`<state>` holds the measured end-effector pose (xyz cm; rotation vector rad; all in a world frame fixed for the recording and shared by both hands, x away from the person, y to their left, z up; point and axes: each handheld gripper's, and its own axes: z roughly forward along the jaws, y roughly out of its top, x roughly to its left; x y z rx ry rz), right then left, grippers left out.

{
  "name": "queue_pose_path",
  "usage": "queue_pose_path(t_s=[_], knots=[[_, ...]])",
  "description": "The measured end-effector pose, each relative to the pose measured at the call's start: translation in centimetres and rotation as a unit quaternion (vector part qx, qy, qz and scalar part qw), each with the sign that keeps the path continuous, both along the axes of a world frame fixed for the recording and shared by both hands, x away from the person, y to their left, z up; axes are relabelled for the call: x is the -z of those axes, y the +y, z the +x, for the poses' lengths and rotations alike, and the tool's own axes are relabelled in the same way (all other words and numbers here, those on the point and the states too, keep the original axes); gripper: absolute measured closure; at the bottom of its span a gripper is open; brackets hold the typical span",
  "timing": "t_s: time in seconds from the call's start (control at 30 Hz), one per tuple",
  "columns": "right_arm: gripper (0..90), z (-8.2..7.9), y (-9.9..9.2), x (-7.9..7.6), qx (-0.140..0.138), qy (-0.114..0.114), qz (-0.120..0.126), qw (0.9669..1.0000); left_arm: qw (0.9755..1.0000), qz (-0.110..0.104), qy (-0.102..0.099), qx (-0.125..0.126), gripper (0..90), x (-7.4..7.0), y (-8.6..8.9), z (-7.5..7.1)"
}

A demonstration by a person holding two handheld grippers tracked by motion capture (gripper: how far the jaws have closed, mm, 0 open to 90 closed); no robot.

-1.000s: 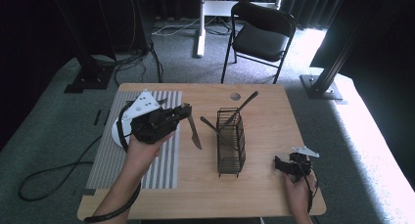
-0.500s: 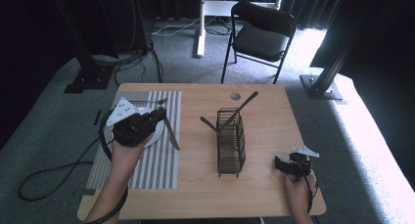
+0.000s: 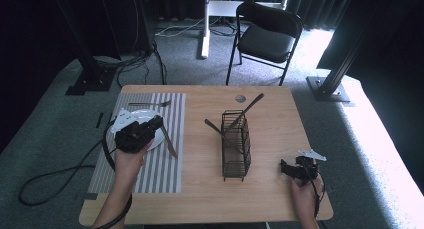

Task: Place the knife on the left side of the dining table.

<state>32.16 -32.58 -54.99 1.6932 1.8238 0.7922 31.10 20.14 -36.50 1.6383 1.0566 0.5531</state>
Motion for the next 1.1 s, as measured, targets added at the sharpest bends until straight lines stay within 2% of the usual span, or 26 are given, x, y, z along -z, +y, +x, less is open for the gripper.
queue_pose_path(t_s=[0.13, 0.23, 0.33, 0.53, 0.83, 1.1], knots=[[12.1, 0.0, 0.0, 0.0, 0.0, 0.0, 0.0, 1.0, 0.9999, 0.005, 0.006, -0.015, 83.7, 1.3, 0.2, 0.4], [12.1, 0.0, 0.0, 0.0, 0.0, -0.001, 0.0, 1.0, 0.9996, -0.011, 0.018, -0.016, 83.7, 2.3, 0.4, 0.7], [12.1, 0.0, 0.0, 0.0, 0.0, -0.001, 0.0, 1.0, 0.9995, -0.008, 0.022, -0.023, 83.7, 3.0, 0.3, 0.9], [12.1, 0.0, 0.0, 0.0, 0.0, 0.0, 0.0, 1.0, 0.9994, -0.012, 0.021, -0.026, 83.6, 3.1, 0.5, 0.7], [12.1, 0.0, 0.0, 0.0, 0.0, -0.001, 0.0, 1.0, 0.9992, -0.014, 0.023, -0.03, 82.9, 3.2, 1.3, -0.6], [12.1, 0.0, 0.0, 0.0, 0.0, 0.0, 0.0, 1.0, 0.9974, -0.023, 0.024, -0.064, 80.6, 3.6, 3.0, -1.1]])
